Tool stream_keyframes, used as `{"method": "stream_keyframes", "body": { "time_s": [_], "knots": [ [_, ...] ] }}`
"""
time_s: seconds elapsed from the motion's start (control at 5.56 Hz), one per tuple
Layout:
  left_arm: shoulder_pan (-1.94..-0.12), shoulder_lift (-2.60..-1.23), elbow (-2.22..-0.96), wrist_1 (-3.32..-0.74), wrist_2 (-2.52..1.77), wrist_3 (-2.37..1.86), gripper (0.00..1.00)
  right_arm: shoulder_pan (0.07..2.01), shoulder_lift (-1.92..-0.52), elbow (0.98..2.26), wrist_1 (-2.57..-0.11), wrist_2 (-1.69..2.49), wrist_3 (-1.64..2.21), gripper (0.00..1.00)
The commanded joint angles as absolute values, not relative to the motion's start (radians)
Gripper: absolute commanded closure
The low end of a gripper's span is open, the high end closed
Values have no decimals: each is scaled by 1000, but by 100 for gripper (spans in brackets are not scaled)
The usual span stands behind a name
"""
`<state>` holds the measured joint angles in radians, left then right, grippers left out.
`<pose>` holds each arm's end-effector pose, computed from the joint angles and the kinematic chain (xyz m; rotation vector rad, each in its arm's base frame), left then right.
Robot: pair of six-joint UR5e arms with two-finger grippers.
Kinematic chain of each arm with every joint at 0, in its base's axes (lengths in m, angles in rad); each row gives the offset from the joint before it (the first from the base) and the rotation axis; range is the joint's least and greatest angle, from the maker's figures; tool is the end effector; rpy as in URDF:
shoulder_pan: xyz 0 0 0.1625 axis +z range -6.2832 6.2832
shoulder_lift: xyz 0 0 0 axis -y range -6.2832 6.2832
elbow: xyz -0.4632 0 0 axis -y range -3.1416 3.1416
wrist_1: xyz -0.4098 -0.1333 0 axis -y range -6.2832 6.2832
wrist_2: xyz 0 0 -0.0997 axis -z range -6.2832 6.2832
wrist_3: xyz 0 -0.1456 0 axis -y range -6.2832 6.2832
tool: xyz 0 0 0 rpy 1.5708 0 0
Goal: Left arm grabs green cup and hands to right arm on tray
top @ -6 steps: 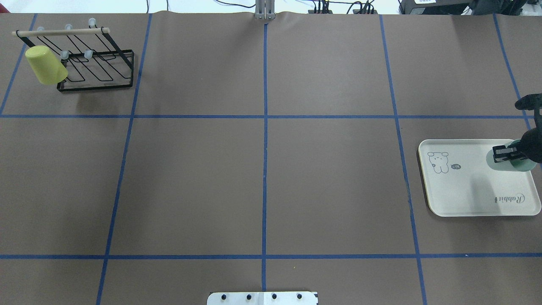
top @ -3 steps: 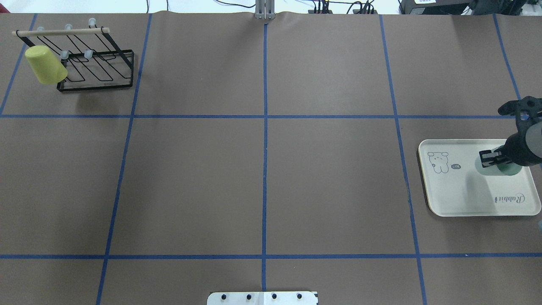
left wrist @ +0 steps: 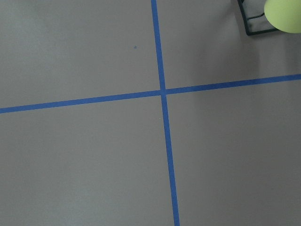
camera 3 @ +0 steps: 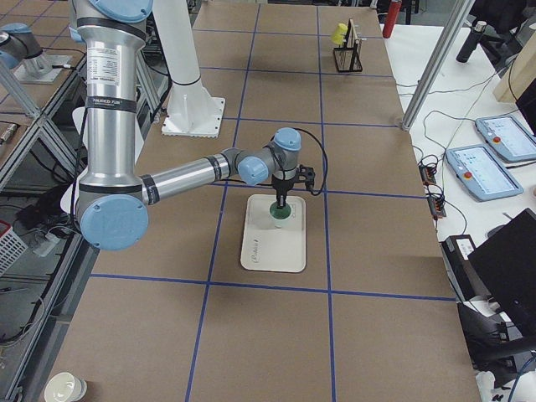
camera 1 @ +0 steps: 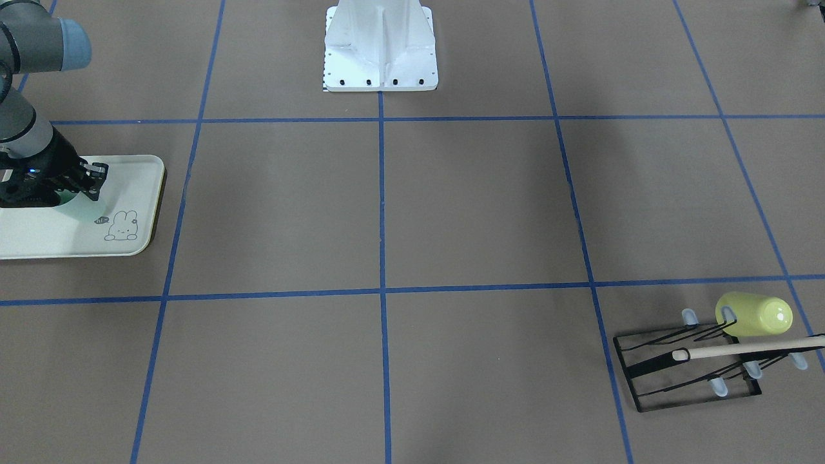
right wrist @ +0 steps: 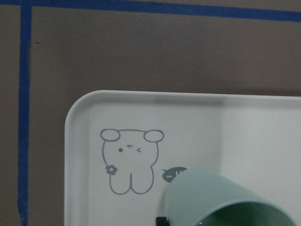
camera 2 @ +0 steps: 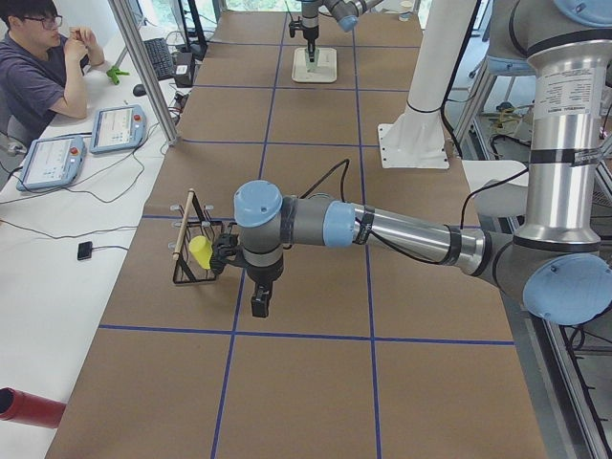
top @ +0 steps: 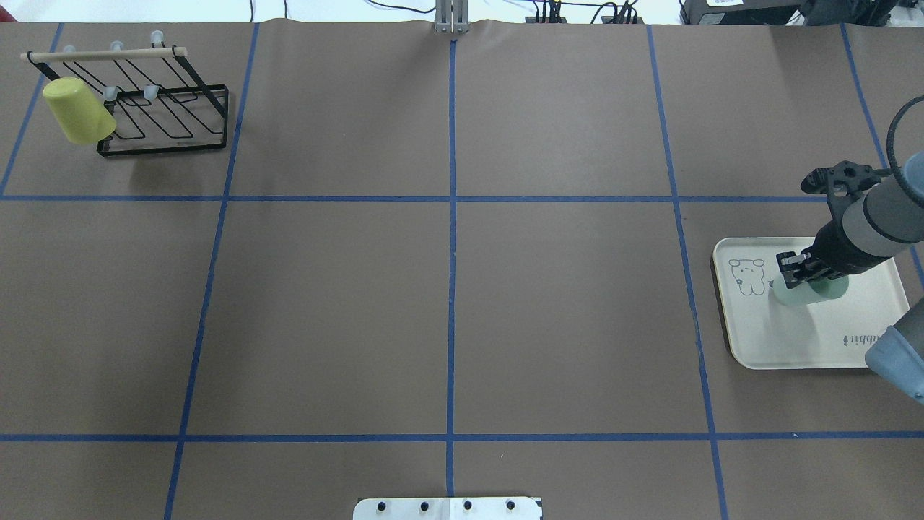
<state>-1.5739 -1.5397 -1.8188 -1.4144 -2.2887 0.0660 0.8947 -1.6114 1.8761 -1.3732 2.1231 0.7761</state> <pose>-0.0390 -0.4918 0.6407 0.0827 0.7154 0.0819 -0.2818 -0.4422 0.5846 -0.0233 -0.7041 -0.0318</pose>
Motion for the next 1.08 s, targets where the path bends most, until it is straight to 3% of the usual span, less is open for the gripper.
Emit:
{"method": "stream_keyframes", "body": {
  "time_s": [0.0,0.36,0.9],
  "knots": [
    [-1574,-1540,-1819,-1414,-2290,66,0,913,-1608,1949,-1441,2132,770,0],
    [-1574,-1511,-1822,-1422,-2290,72,0,1016,-1577,2063,-1644,2148,659,0],
    [-1578,-1437,-1835,-1425,-2304,70,0,1294,-1580,2011,-1807,2262,219,0]
  ]
}}
